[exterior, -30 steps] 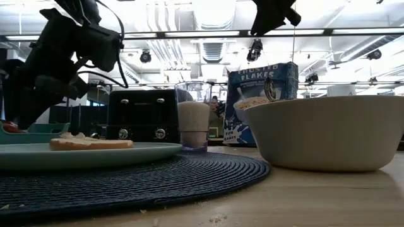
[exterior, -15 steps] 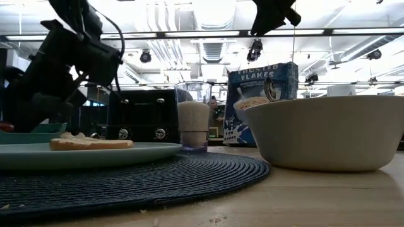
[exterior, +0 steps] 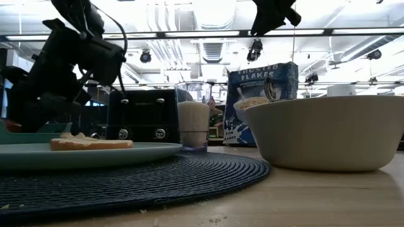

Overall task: Arrange a breakfast setting
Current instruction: Put the red apple on the blue plate

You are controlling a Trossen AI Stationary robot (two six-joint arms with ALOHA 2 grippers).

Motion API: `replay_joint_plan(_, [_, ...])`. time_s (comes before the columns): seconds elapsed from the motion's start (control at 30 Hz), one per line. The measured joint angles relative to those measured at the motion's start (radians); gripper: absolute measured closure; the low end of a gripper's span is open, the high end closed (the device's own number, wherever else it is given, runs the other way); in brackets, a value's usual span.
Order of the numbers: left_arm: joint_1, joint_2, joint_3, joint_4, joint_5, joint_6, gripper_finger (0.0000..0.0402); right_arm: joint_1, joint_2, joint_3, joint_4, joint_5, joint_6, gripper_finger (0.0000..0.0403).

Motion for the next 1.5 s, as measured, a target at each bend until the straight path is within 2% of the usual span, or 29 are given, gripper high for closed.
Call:
replay_joint_plan(0.17, [0.0,-0.022,0.023,-0.001,-0.028,-0.02,0.0245,0.0,0.0,0.0,0.0,0.0,0.005,0.0294])
replay_joint_plan(0.43, [0.0,-0.041,0.046,-0.054,-0.026,-0.021,0.0248,0.0,0.0,0.0,0.001,0.0,0.014,0.0294])
replay_joint_plan(0.63, [0.0,-0.074,0.154,-0.175,-0.057,-0.002,0.0248,0.0,0.0,0.0,0.001,0.0,0.024,0.0294])
replay_joint_plan(0.77, [-0.006,-0.108,0.268,-0.226,-0.065,0.035,0.0249,0.0,0.0,0.0,0.001,0.0,0.024,0.0294])
replay_joint_plan(0.9, [-0.037,-0.147,0.382,-0.11,-0.068,0.149,0.0249,0.0,0.0,0.0,0.001,0.001,0.018,0.0294])
replay_joint_plan(1.0, [-0.078,-0.168,0.438,0.008,-0.012,0.269,0.0249,0.0,0.0,0.0,0.0,0.0,0.005,0.0294])
replay_joint_plan(1.13, [-0.213,-0.165,0.469,0.124,0.019,0.506,0.0249,0.0,0.0,0.0,0.0,0.001,-0.015,0.0294])
replay_joint_plan(1.2, [-0.274,-0.147,0.459,0.142,0.022,0.578,0.0249,0.0,0.0,0.0,0.0,0.001,-0.034,0.0294])
replay_joint_plan(1.33, [-0.355,-0.094,0.387,0.145,0.09,0.599,0.0249,0.0,0.0,0.0,0.0,0.001,-0.049,0.0294])
replay_joint_plan(1.5, [-0.414,-0.02,0.351,0.206,0.117,0.599,0.0249,0.0,0.0,0.0,0.0,0.0,-0.064,0.0294])
